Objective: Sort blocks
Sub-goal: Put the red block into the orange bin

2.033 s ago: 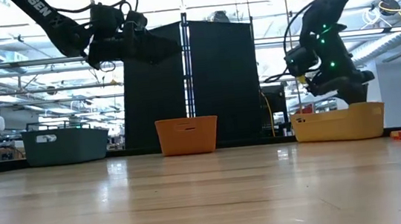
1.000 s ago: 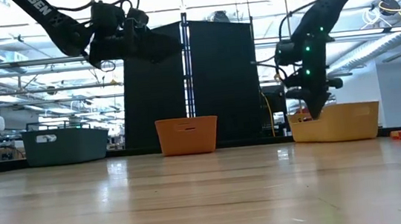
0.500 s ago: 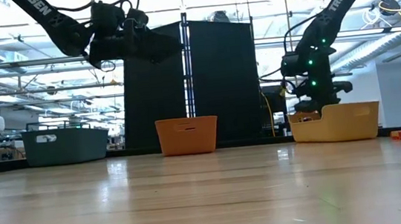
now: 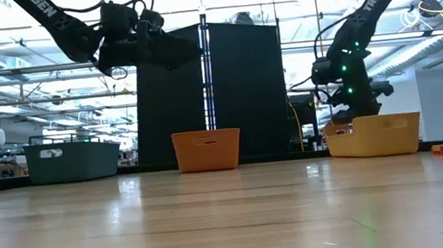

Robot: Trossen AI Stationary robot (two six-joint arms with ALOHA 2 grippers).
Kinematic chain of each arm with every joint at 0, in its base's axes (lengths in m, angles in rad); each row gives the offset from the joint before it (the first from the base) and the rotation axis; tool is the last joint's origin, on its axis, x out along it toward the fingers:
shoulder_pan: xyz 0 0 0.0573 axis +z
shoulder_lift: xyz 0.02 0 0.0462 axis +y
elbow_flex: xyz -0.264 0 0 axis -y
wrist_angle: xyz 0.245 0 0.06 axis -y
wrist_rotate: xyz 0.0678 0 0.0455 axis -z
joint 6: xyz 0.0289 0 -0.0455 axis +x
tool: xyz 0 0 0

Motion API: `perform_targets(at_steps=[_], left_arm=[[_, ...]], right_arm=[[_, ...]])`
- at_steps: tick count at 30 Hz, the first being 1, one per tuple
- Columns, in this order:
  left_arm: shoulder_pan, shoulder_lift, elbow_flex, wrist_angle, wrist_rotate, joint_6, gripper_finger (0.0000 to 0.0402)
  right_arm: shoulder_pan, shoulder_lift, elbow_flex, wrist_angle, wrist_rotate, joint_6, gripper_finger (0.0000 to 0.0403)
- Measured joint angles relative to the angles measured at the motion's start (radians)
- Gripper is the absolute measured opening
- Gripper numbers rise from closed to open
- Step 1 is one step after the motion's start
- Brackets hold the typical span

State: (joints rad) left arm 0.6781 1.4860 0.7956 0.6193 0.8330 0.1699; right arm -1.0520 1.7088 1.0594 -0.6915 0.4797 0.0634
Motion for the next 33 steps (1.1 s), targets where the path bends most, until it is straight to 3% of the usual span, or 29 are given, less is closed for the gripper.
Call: perform_targets(at_steps=[9, 21, 27, 33], left_arm=[[0.000, 0.000, 0.000, 0.000, 0.000, 0.001, 0.0221], [0.001, 0.000, 0.000, -0.015, -0.001, 0.027, 0.0221], [0.001, 0.000, 0.000, -0.015, -0.002, 0.027, 0.0221], [0.001, 0.000, 0.000, -0.016, -0.002, 0.027, 0.0221]], right_arm=[[0.114, 0.000, 0.189, -0.290, -0.034, -0.040, 0.0000], [0.444, -0.125, 0.249, -0.661, -0.303, -0.047, 0.0000], [0.595, -0.163, 0.165, -0.726, -0.364, 0.033, 0.0000], [0.677, -0.163, -0.035, -0.693, -0.444, -0.089, 0.0013]])
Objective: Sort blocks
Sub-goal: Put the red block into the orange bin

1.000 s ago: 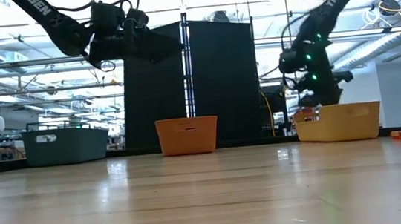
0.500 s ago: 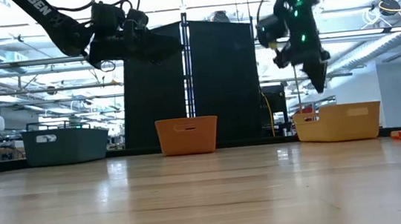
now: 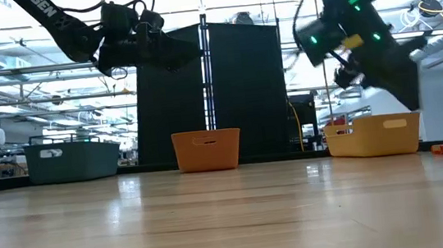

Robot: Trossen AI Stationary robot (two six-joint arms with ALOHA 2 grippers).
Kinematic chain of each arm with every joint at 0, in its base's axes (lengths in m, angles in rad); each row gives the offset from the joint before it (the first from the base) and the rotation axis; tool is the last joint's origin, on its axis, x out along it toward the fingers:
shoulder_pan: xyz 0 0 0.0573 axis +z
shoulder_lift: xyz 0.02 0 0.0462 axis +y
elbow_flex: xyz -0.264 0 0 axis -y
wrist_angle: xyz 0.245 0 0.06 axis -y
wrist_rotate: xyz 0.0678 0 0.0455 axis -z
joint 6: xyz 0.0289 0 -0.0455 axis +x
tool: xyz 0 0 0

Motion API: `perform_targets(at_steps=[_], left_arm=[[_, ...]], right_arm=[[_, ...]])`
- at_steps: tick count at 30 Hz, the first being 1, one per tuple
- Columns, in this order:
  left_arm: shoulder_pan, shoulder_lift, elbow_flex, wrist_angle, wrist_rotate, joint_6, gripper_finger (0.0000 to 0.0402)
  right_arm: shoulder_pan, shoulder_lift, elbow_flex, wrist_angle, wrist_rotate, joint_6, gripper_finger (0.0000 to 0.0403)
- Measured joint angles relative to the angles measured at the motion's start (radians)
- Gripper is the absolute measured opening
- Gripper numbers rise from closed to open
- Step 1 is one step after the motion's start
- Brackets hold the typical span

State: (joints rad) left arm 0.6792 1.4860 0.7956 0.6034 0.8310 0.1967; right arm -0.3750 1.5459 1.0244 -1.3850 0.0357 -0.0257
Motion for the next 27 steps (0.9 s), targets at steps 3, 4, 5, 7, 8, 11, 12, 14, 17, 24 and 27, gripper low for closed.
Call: perform_targets(at_steps=[3, 4, 5, 7, 8, 11, 12, 14, 17, 24, 27], left_arm=[[0.000, 0.000, 0.000, -0.001, 0.000, 0.000, 0.0221], [0.000, 0.000, 0.000, -0.001, 0.000, 0.000, 0.0221], [0.000, 0.000, 0.000, -0.001, 0.000, 0.000, 0.0221], [0.000, 0.000, 0.000, -0.001, 0.000, 0.000, 0.0221], [0.000, 0.000, 0.000, -0.001, 0.000, 0.000, 0.0222], [0.000, 0.000, 0.000, -0.001, -0.007, 0.000, 0.0222], [0.000, 0.000, 0.000, -0.001, -0.010, 0.000, 0.0222], [0.000, 0.000, 0.000, 0.000, -0.010, 0.000, 0.0222], [0.000, 0.000, 0.000, 0.000, -0.010, 0.000, 0.0222], [0.000, 0.000, 0.000, 0.000, -0.010, -0.001, 0.0222], [0.000, 0.000, 0.000, 0.000, -0.010, 0.000, 0.0222]], right_arm=[[0.014, 0.000, -0.093, 0.037, 0.005, -0.030, 0.0023], [0.016, 0.000, -0.118, 0.051, 0.011, -0.016, 0.0026], [0.017, 0.000, -0.138, 0.067, 0.016, -0.004, 0.0029], [0.017, 0.000, -0.169, 0.089, 0.028, 0.000, 0.0039], [0.017, 0.000, -0.179, 0.094, 0.041, 0.005, 0.0045], [0.018, 0.003, -0.180, 0.100, 0.067, 0.013, 0.0074], [0.017, 0.004, -0.180, 0.100, 0.069, 0.014, 0.0085], [0.017, 0.004, -0.180, 0.100, 0.069, 0.008, 0.0112], [0.017, 0.007, -0.184, 0.108, 0.069, -0.002, 0.0152], [0.017, 0.103, -0.191, 0.111, 0.065, -0.013, 0.0198], [0.018, 0.161, -0.189, 0.112, 0.097, -0.023, 0.0198]])
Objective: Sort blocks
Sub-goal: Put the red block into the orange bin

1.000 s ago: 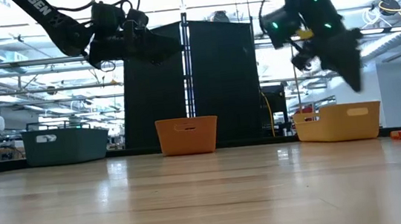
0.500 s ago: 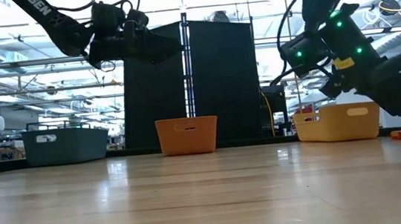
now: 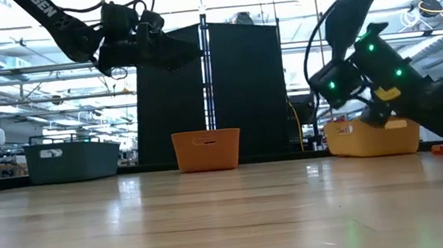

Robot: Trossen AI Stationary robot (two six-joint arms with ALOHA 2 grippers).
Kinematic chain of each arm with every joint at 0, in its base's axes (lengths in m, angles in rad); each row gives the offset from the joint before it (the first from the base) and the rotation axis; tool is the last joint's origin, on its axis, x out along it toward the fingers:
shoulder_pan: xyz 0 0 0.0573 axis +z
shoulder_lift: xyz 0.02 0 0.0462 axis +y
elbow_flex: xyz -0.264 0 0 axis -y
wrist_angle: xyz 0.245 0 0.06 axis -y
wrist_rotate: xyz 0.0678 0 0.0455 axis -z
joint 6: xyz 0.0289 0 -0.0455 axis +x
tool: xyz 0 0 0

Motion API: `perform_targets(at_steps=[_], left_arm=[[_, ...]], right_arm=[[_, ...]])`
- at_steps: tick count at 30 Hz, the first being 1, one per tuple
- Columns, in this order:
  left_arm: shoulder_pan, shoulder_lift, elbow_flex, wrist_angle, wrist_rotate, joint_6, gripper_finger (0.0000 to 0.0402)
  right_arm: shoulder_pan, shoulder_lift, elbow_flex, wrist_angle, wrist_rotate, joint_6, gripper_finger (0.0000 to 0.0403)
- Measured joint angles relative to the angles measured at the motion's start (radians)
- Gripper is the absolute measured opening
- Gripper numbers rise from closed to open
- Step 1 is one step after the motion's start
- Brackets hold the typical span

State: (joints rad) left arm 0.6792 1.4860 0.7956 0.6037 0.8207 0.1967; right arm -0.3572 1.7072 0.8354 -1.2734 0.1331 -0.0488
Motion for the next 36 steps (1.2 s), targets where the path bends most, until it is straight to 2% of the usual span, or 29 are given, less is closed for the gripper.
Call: perform_targets(at_steps=[4, 10, 16, 23, 27, 32, 36], left_arm=[[0.000, 0.000, 0.000, 0.000, 0.000, 0.000, 0.0222], [0.000, 0.000, 0.000, -0.001, 0.000, -0.001, 0.0222], [0.000, 0.000, 0.000, -0.002, 0.000, -0.001, 0.0222], [0.000, 0.000, 0.000, -0.002, 0.000, -0.001, 0.0221], [0.000, 0.000, 0.000, -0.002, 0.000, -0.001, 0.0221], [0.000, 0.000, 0.000, -0.002, 0.000, -0.001, 0.0221], [0.000, 0.000, 0.000, -0.002, 0.000, -0.001, 0.0221]], right_arm=[[-0.002, 0.075, -0.002, 0.048, 0.063, -0.115, 0.0195], [0.000, 0.148, 0.003, 0.097, 0.057, -0.227, 0.0192], [0.000, 0.171, 0.007, 0.069, 0.056, -0.226, 0.0180], [0.001, 0.164, 0.005, 0.056, 0.050, -0.226, 0.0119], [0.013, 0.164, 0.006, 0.039, -0.005, -0.221, 0.0090], [0.052, 0.166, 0.018, 0.012, -0.083, -0.191, 0.0093], [0.094, 0.166, 0.059, -0.001, -0.087, -0.174, 0.0101]])
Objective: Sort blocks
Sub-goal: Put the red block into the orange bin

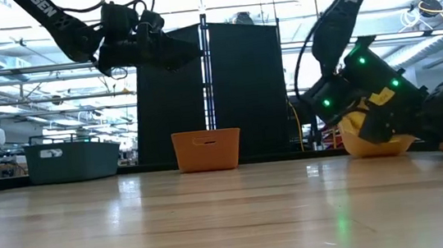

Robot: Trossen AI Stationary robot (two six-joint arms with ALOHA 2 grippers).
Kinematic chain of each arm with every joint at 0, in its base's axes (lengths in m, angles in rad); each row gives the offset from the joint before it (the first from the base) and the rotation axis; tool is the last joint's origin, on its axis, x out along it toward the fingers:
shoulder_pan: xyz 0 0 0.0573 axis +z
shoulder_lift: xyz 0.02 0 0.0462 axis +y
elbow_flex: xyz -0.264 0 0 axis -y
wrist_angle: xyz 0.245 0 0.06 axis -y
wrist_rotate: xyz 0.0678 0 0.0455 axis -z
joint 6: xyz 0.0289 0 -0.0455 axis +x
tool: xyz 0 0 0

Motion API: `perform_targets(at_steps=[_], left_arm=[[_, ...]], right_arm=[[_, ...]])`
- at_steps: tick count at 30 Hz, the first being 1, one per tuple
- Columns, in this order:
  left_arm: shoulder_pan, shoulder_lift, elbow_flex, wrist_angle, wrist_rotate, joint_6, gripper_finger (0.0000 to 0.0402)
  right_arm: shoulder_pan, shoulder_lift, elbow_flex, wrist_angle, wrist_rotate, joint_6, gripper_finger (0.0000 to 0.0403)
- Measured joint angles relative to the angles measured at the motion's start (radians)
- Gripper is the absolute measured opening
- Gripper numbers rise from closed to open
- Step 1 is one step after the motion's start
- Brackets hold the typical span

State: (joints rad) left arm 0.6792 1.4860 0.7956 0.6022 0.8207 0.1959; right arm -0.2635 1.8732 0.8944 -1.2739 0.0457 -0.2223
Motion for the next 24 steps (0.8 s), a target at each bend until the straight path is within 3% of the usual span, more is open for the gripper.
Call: perform_targets(at_steps=[7, 15, 24], left_arm=[[0.000, 0.000, 0.000, 0.000, 0.000, 0.000, 0.0221], [0.000, 0.000, 0.000, 0.000, 0.000, -0.006, 0.0221], [0.000, 0.000, 0.000, 0.000, 0.000, -0.006, 0.0221]], right_arm=[[0.057, 0.000, 0.092, -0.078, -0.001, 0.038, 0.0100], [0.086, 0.000, 0.144, -0.205, 0.074, 0.108, 0.0100], [0.089, -0.053, 0.235, -0.227, 0.078, 0.176, 0.0101]])
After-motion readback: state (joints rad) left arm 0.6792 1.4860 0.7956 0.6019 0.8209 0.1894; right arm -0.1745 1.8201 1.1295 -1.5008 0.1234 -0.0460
